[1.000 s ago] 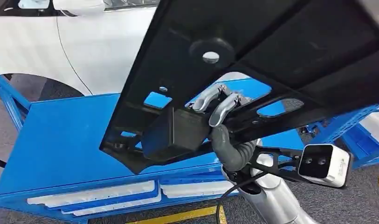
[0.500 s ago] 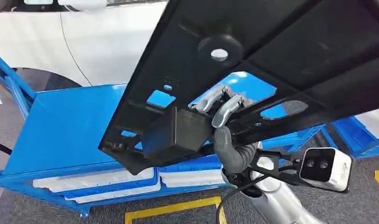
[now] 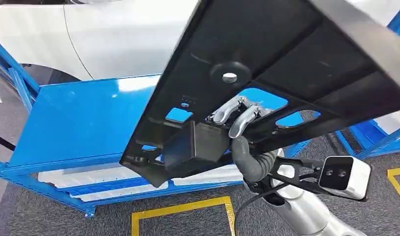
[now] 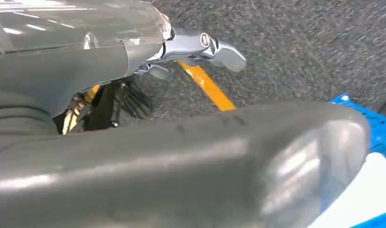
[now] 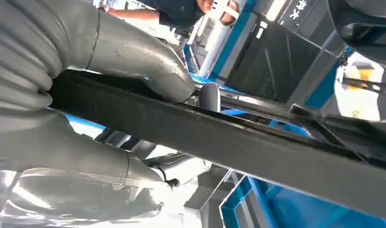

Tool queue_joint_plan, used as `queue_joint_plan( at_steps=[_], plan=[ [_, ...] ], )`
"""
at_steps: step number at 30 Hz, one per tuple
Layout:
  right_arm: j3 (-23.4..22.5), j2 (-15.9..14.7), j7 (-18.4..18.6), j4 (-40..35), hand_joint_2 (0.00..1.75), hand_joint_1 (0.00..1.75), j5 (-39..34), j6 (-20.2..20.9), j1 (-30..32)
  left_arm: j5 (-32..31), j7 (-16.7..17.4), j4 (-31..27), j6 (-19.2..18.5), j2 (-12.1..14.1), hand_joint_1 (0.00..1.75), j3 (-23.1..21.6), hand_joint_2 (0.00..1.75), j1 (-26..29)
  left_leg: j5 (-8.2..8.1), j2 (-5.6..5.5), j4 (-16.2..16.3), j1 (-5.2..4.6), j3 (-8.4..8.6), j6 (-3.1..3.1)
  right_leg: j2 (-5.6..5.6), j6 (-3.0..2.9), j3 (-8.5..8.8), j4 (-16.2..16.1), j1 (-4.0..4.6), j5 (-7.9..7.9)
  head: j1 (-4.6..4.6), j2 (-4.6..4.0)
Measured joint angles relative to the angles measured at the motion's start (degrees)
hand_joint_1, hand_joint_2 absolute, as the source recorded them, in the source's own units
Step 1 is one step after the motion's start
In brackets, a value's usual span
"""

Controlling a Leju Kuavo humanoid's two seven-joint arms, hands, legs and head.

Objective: Take the parts from the cabinet and place them on the table.

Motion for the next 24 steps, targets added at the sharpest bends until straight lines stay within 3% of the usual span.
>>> queue_joint_plan(
  at_steps=[1,2,4,5,6,7,8,9,11,12,13,16,17,18,19,21,22,23,24],
  plan=[
    [0.0,-0.2,0.0,0.0,1.75,1.75,0.0,0.0,0.0,0.0,0.1,0.0,0.0,0.0,0.0,0.0,0.0,0.1,0.35,-0.04,-0.1,-0.12,-0.1,-0.34,-0.04,-0.5,-0.24,-0.2,0.0,0.39,0.02,0.0],
    [0.0,-0.4,0.0,0.0,1.75,1.75,0.0,0.0,0.0,0.0,0.3,0.0,0.2,0.0,0.0,0.0,0.0,0.1,-0.42,-0.08,0.4,0.15,-0.47,-0.6,-0.4,-1.2,-0.5,-0.6,-0.65,1.1,0.02,0.0],
    [0.0,-0.7,-0.1,0.0,1.75,1.75,0.0,0.3,0.0,0.0,0.6,0.0,0.2,0.0,0.0,0.0,0.0,0.2,-5.92,-0.09,5.3,0.21,-2.35,-0.89,-0.53,-1.98,-1.48,-0.6,-0.52,1.92,0.0,0.0],
    [0.0,-0.8,-0.1,0.0,1.75,1.75,0.0,0.4,0.1,0.0,0.8,0.0,0.4,0.0,0.0,0.0,0.0,0.1,-9.18,-0.09,10.3,0.28,-3.89,-1.13,-0.56,-2.08,-2.1,-0.5,-0.42,2.43,0.02,0.0],
    [0.0,-0.9,-0.1,0.0,1.75,1.75,0.0,1.0,0.2,0.0,1.0,0.0,0.5,0.0,0.0,0.0,0.0,0.1,-11.27,-0.09,14.9,0.28,-5.19,-1.34,-0.61,-2.09,-2.73,-0.5,-0.33,2.89,0.0,0.0],
    [0.0,-0.9,-0.1,0.2,1.75,1.75,0.0,1.8,0.3,0.0,1.1,0.0,0.9,-0.1,0.0,0.0,0.0,0.1,-11.93,-0.09,18.1,0.29,-5.77,-1.47,-0.61,-2.05,-3.42,-0.4,-0.29,3.36,0.0,0.0],
    [0.0,-0.9,-0.1,0.3,1.75,1.75,-0.1,2.4,0.5,0.0,1.3,0.0,1.0,-0.2,0.0,0.1,0.0,0.1,-10.96,-0.09,18.3,0.3,-5.01,-1.52,-0.61,-1.99,-4.05,-0.3,-0.28,3.78,0.0,0.0],
    [0.1,-0.9,-0.1,0.4,1.75,1.75,-0.1,2.9,0.6,0.0,1.3,0.0,1.2,-0.3,0.0,0.2,0.0,0.2,-9.23,-0.09,16.2,0.3,-3.14,-1.49,-0.61,-1.87,-4.63,-0.1,-0.29,4.14,0.0,0.0],
    [0.1,-0.9,-0.1,0.7,1.75,1.75,-0.1,3.5,0.6,0.0,1.4,0.0,1.2,-0.5,0.0,0.4,0.0,0.1,-5.52,-0.06,6.1,0.38,3.64,-1.2,-0.58,-1.51,-5.65,0.3,-0.33,4.7,0.0,0.0],
    [0.1,-0.9,-0.1,0.7,1.75,1.75,0.0,3.6,0.5,0.0,1.4,0.0,1.2,-0.5,0.0,0.4,0.0,0.0,-6.6,-0.05,1.2,0.36,6.31,-0.9,-0.58,-1.15,-6.02,0.5,-0.26,4.93,0.0,0.0],
    [0.1,-0.9,0.0,0.7,1.75,1.75,0.0,3.8,0.5,0.0,1.4,0.0,1.2,-0.6,0.0,0.4,0.0,-0.1,-7.02,-0.2,-0.7,-0.08,7.52,-0.58,-0.65,-0.77,-6.36,0.7,-0.08,5.26,0.02,0.0],
    [0.2,-0.9,0.5,0.9,1.75,1.75,0.2,4.4,0.4,0.0,1.5,0.0,1.2,-0.8,0.0,0.8,0.0,0.1,-5.96,-0.32,-0.3,-0.32,6.44,0.47,-0.7,0.32,-6.52,0.1,-0.23,6.73,0.02,0.0],
    [0.2,-1.0,0.6,1.1,1.75,1.75,0.1,4.7,0.4,0.0,1.5,0.0,1.4,-1.2,0.0,1.0,0.0,0.1,-5.14,-0.16,-1.0,0.36,6.03,1.16,-0.52,0.72,-6.87,0.2,0.02,6.55,0.02,0.0],
    [0.1,-1.0,0.6,1.2,1.75,1.75,-0.1,4.9,0.3,0.0,1.5,0.0,1.4,-1.4,0.0,1.2,0.0,0.0,-4.56,0.06,-0.9,0.26,5.69,1.61,-0.3,0.87,-7.42,1.4,-0.2,4.44,0.02,0.0],
    [0.1,-1.0,0.6,1.3,1.75,1.75,-0.2,5.3,0.3,0.0,1.4,0.0,1.4,-1.4,0.0,1.4,0.0,0.0,-4.07,0.12,-0.9,0.24,5.04,2.26,-0.26,0.91,-8.52,4.6,-0.22,1.1,0.02,0.0],
    [0.1,-1.0,0.7,1.5,1.75,1.75,-0.5,5.5,0.3,0.0,1.4,0.0,1.4,-1.6,0.0,1.5,0.0,0.0,-3.05,0.14,-0.9,0.01,3.67,2.38,-0.27,1.13,-11.13,13.6,-0.33,-4.65,0.02,0.0],
    [0.1,-1.0,0.7,1.7,1.75,1.75,-0.7,5.5,0.3,0.0,1.3,0.0,1.4,-1.6,0.0,1.6,0.0,0.0,-2.53,0.14,-0.8,-0.07,2.86,2.38,-0.28,1.2,-11.95,17.3,-0.33,-5.94,0.02,0.0],
    [0.1,-1.0,0.9,1.8,1.75,1.75,-0.8,5.7,0.3,0.0,1.2,0.0,1.5,-1.7,0.0,1.6,0.0,0.0,-2.05,0.13,-0.7,-0.12,2.18,2.35,-0.28,1.23,-11.68,18.5,-0.33,-5.46,0.02,0.0],
    [0.1,-1.0,1.1,2.0,1.75,1.75,-0.9,5.9,0.2,0.0,1.1,0.0,1.6,-1.7,0.0,1.7,0.0,0.0,-1.58,0.13,-0.5,-0.15,1.45,2.29,-0.28,1.13,-10.2,17.2,-0.32,-3.69,0.02,0.0]
  ],
)
